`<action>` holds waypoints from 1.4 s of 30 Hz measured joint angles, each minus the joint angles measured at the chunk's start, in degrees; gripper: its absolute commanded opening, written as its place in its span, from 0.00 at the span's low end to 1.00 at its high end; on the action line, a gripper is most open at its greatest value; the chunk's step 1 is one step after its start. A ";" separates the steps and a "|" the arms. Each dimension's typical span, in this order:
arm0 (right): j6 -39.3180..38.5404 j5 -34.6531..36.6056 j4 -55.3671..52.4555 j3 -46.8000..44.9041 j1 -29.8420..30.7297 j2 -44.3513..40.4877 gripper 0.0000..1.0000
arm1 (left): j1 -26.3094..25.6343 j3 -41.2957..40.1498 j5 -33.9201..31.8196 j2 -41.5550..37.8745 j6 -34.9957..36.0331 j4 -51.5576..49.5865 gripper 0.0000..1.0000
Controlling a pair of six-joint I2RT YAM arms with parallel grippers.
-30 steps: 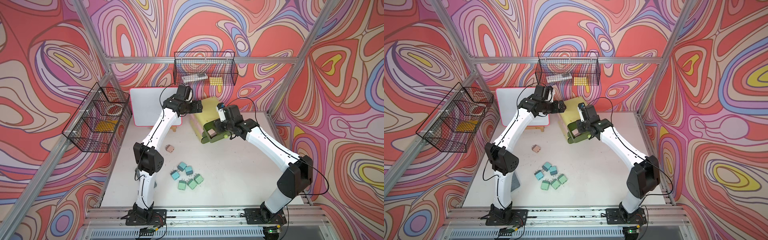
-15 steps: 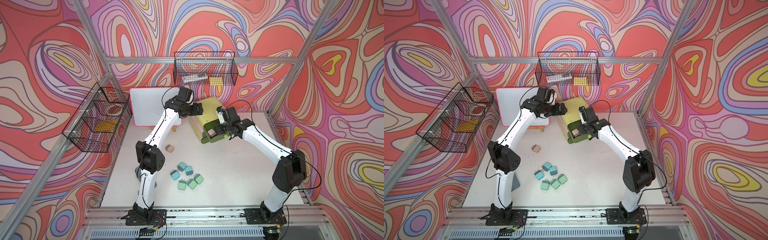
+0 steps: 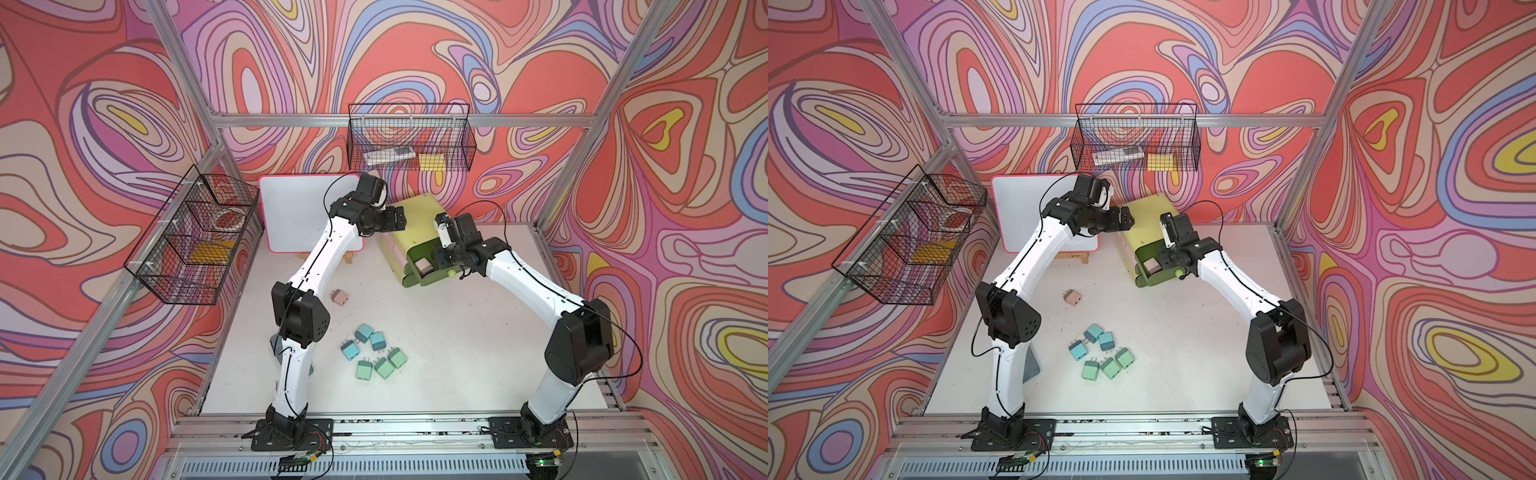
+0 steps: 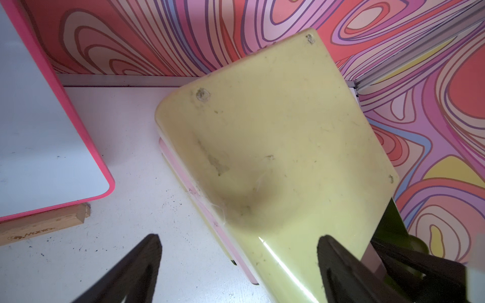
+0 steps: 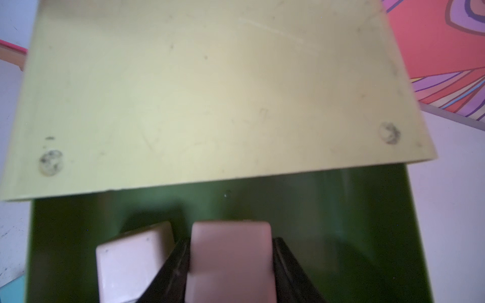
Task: Place the plugs into the drawer by color
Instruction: Place the plug in the drawer, then pick up the plug from the center of the board.
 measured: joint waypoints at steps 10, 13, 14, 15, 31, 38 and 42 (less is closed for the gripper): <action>-0.11 -0.57 -1.40 0.66 0.00 -0.61 0.58 | 0.00 0.00 -0.07 0.00 0.09 -0.13 0.92; 0.59 -2.51 -1.68 0.68 0.15 -2.40 0.58 | 0.00 0.00 -0.24 0.00 0.22 -0.13 0.93; 0.96 -3.08 -1.25 0.52 0.57 -3.54 0.57 | 0.00 0.00 -0.28 0.00 0.24 -0.13 0.93; 1.25 -3.37 -0.28 0.02 1.16 -4.96 0.55 | 0.00 0.00 -0.44 0.00 0.24 -0.13 0.93; 1.99 -9.22 27.96 -9.90 24.50 9.03 0.51 | 0.92 0.00 -2.80 -0.15 1.40 -0.57 0.93; 0.17 -11.04 33.05 -3.69 24.35 22.56 0.55 | 2.62 -0.46 -4.33 -2.23 1.95 -1.42 0.93; -0.59 -11.63 34.32 2.51 24.35 28.11 0.58 | 2.71 -0.92 -4.55 -3.58 2.16 -1.42 0.93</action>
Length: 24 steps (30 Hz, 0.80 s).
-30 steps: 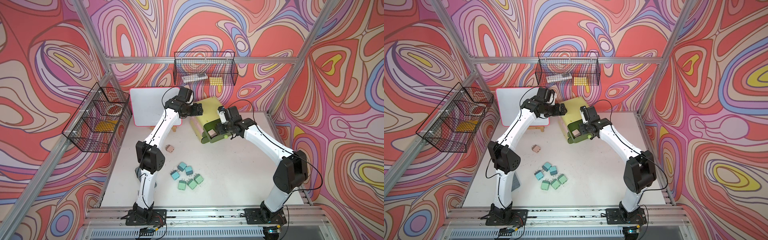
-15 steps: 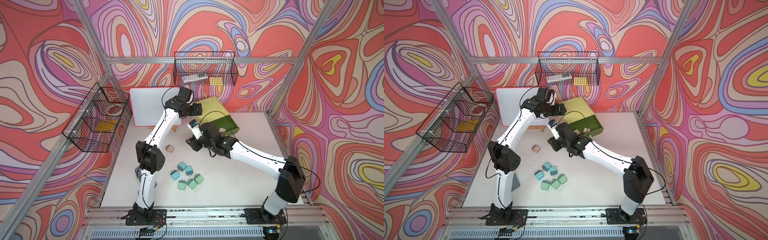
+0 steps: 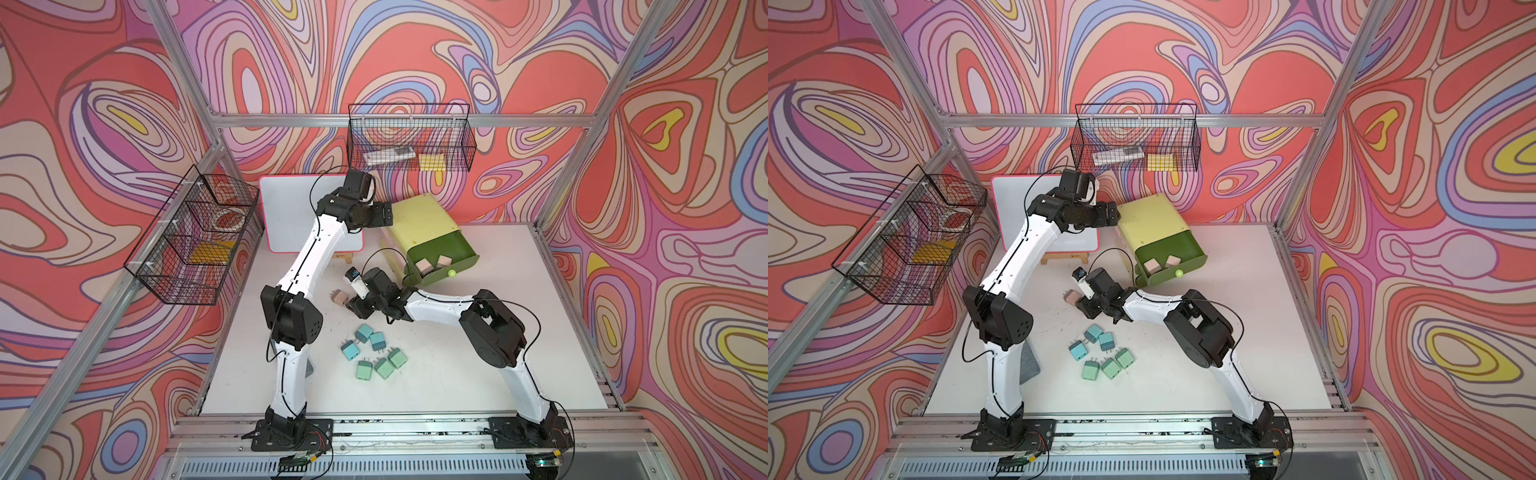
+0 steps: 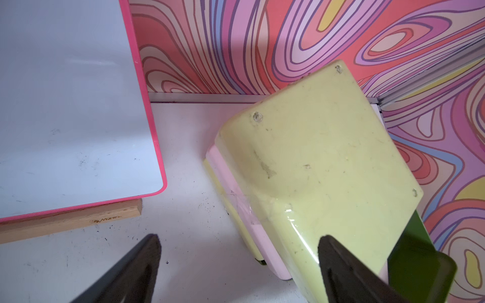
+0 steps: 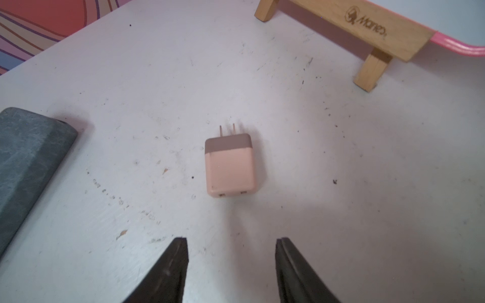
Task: Place the plugs into the drawer by color
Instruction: Pick up the plug from the center of the board.
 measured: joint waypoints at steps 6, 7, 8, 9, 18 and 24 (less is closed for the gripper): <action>-0.87 -0.76 -0.07 7.58 0.00 6.36 0.63 | -0.02 -0.39 0.02 -0.26 0.04 0.00 0.93; -1.05 -0.81 -0.35 8.83 0.00 7.32 0.64 | -0.02 -0.50 0.00 -0.26 0.02 0.00 0.93; -1.16 -0.85 -0.50 10.01 0.00 8.15 0.64 | -0.02 -0.55 0.02 -0.26 0.02 -0.02 0.93; -1.27 -1.01 -0.76 11.45 0.00 9.22 0.65 | -0.02 -0.59 0.00 -0.26 0.02 0.00 0.93; -1.95 -1.33 -3.74 17.57 0.07 14.29 0.56 | -0.02 -0.66 0.04 -0.26 0.02 0.00 0.93; -2.08 -1.14 -3.96 17.88 0.31 14.51 0.40 | -0.02 -0.85 0.04 -0.26 0.02 0.00 0.93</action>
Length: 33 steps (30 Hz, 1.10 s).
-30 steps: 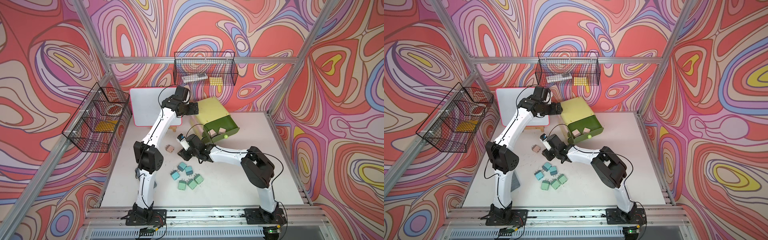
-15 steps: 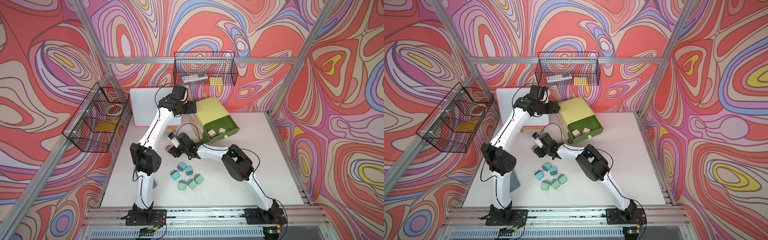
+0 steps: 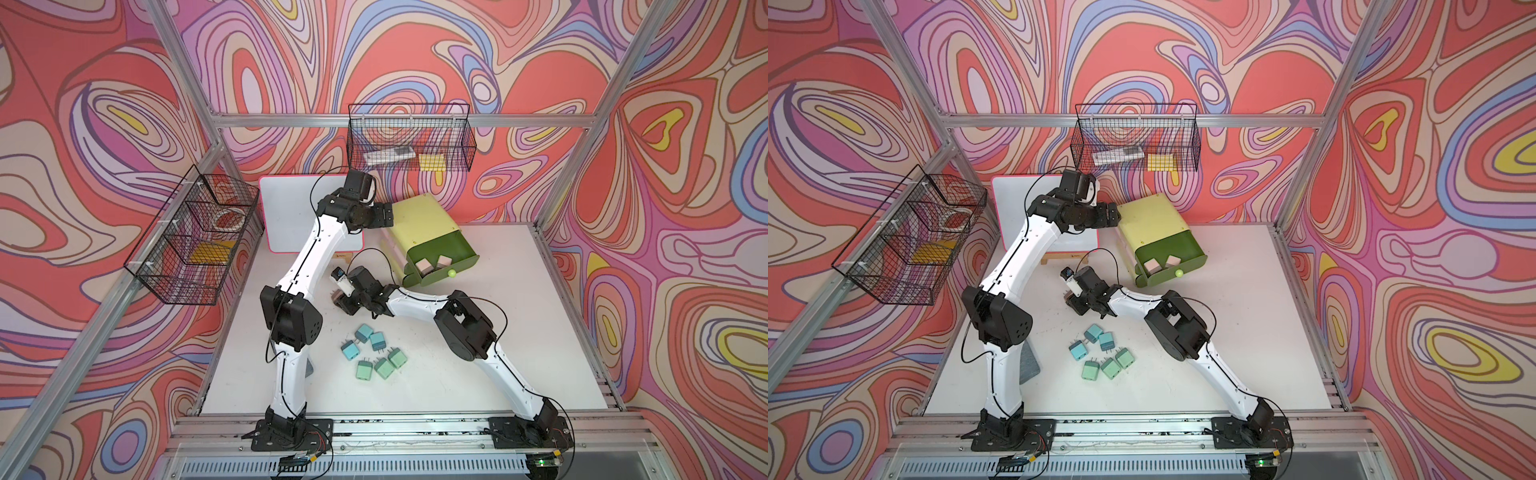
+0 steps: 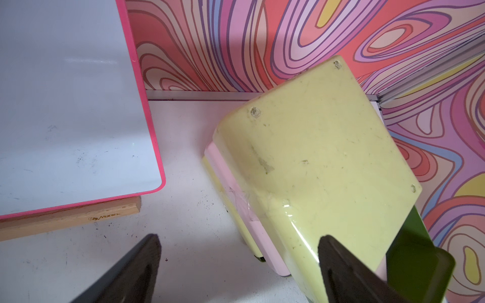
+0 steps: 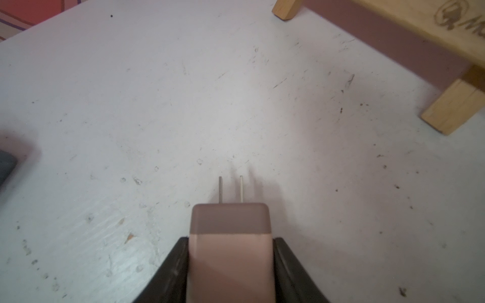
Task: Place the plugs into the drawer by color
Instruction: Pick up the plug from the center of the board, then place the plug in the drawer.
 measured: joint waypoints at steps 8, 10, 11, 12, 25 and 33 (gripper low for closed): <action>1.90 -0.02 -1.51 -9.03 0.50 -8.59 0.31 | 0.00 -0.02 -0.02 0.00 0.28 0.00 0.93; 2.78 0.15 -2.62 -13.20 0.55 -14.45 0.31 | 0.00 -0.02 -0.02 0.00 0.42 0.00 0.93; 3.23 0.48 -3.10 -15.52 0.57 -18.56 0.30 | 0.00 -0.02 -0.02 -0.04 0.44 0.00 0.93; 3.63 0.87 -3.41 -17.42 0.57 -22.29 0.30 | 0.00 -0.02 -0.02 -0.07 0.44 0.00 0.93; 3.80 13.03 -14.99 -24.92 -8.13 -53.09 0.29 | -1.25 1.25 0.28 -0.13 0.37 -0.09 0.92; 3.08 17.81 -26.10 -24.81 -21.09 -52.92 0.29 | -2.64 7.96 1.42 5.03 0.37 -0.17 0.92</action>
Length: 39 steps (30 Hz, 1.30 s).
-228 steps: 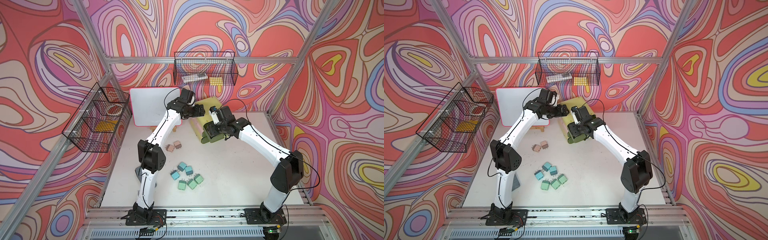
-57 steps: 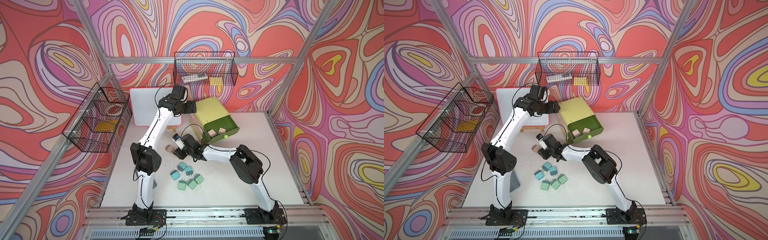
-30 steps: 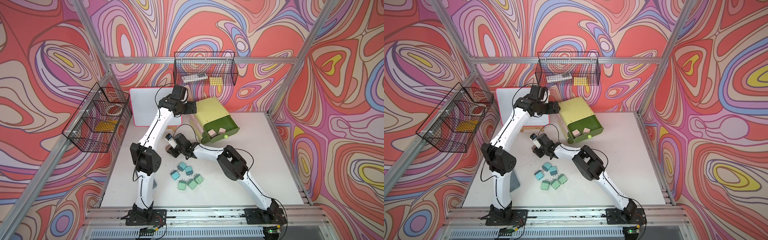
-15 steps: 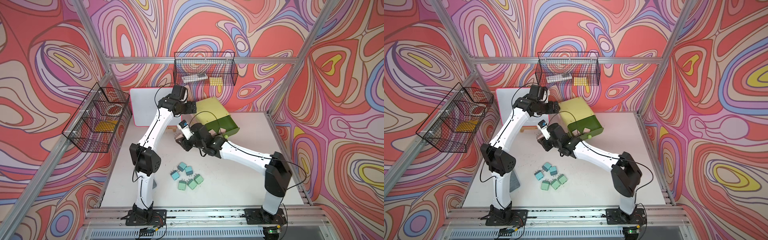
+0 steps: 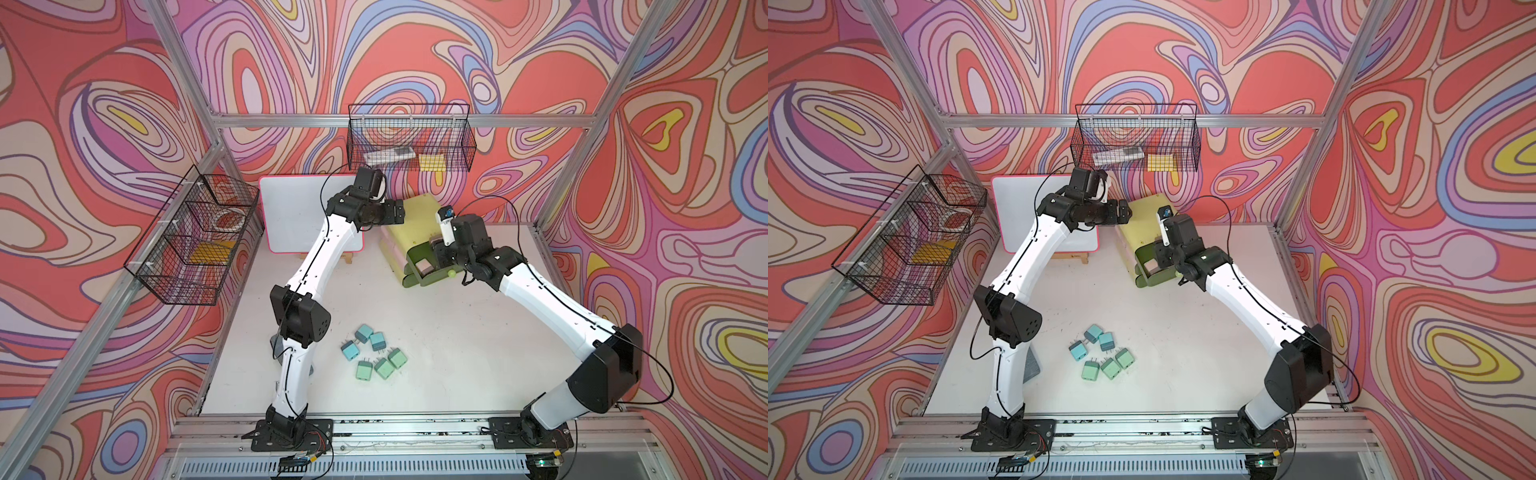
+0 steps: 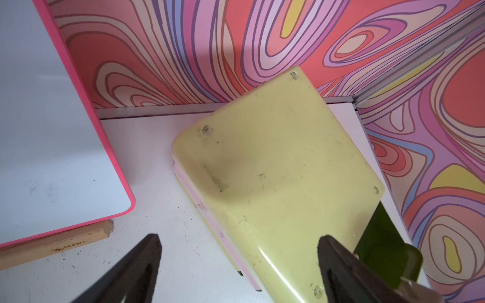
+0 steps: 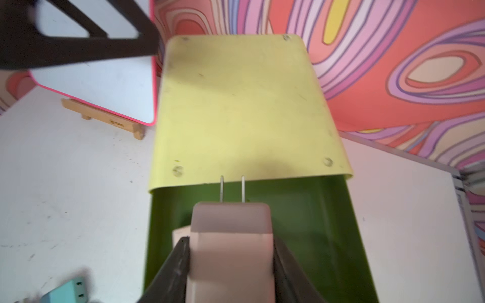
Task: Place the plugs into the drawer by color
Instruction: Place the plug in the drawer.
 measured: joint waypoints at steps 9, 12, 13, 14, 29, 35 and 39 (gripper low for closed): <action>-0.20 1.73 -4.92 2.01 -4.94 4.52 0.30 | -0.07 0.04 1.01 3.74 0.00 0.00 0.92; -0.55 1.90 -5.18 2.64 -5.35 6.14 0.30 | -0.09 0.04 1.73 4.39 -0.04 0.11 0.92; -0.68 1.97 -5.35 2.78 -5.44 6.58 0.31 | -0.15 0.04 1.88 4.59 -0.04 0.15 0.92; -0.85 2.01 -5.60 3.08 -5.49 7.13 0.31 | -0.15 0.02 2.10 4.76 -0.04 0.20 0.92; -1.77 3.74 -5.46 5.55 -7.06 12.31 0.48 | -0.42 -0.50 2.86 5.33 -0.02 0.66 0.92; -1.88 3.61 -6.16 7.65 -7.08 12.28 0.56 | -0.42 -0.50 2.97 5.33 0.00 0.70 0.92; -1.81 3.52 -6.80 9.01 -7.08 11.78 0.57 | -0.42 -0.52 3.13 5.33 0.00 0.68 0.91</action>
